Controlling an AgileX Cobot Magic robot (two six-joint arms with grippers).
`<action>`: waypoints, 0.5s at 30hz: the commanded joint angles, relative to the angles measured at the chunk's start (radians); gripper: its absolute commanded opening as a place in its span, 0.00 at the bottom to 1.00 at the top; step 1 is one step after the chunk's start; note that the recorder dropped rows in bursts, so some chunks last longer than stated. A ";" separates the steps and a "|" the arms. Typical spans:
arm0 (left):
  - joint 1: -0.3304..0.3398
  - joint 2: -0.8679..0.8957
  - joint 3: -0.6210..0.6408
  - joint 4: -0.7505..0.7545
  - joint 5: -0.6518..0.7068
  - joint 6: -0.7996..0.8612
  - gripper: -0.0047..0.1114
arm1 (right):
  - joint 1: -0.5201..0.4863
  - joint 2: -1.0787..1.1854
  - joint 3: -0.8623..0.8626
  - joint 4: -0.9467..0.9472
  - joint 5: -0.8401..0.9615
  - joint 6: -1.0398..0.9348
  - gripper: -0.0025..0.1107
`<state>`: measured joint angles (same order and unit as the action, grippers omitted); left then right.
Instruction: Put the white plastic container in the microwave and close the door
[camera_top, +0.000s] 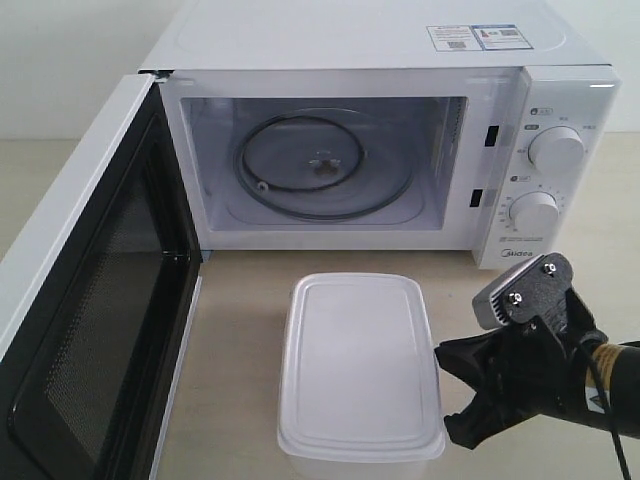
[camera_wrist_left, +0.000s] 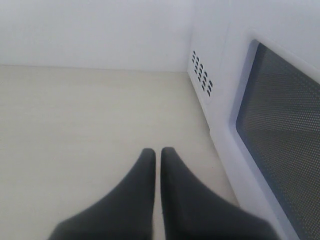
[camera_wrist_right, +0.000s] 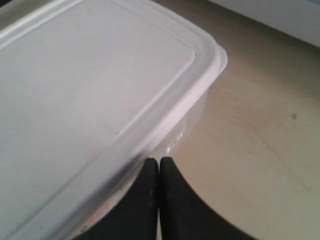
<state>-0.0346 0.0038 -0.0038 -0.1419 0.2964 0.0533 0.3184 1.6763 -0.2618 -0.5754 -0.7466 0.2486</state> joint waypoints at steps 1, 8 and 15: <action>0.003 -0.004 0.004 -0.008 -0.001 0.004 0.08 | 0.002 -0.001 -0.008 -0.010 -0.059 0.010 0.02; 0.003 -0.004 0.004 -0.008 -0.001 0.004 0.08 | 0.004 -0.001 -0.010 -0.014 -0.051 0.011 0.02; 0.003 -0.004 0.004 -0.008 -0.001 0.004 0.08 | 0.004 -0.001 -0.010 0.000 -0.041 0.011 0.02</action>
<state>-0.0346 0.0038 -0.0038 -0.1419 0.2964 0.0533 0.3189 1.6763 -0.2699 -0.5799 -0.7865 0.2594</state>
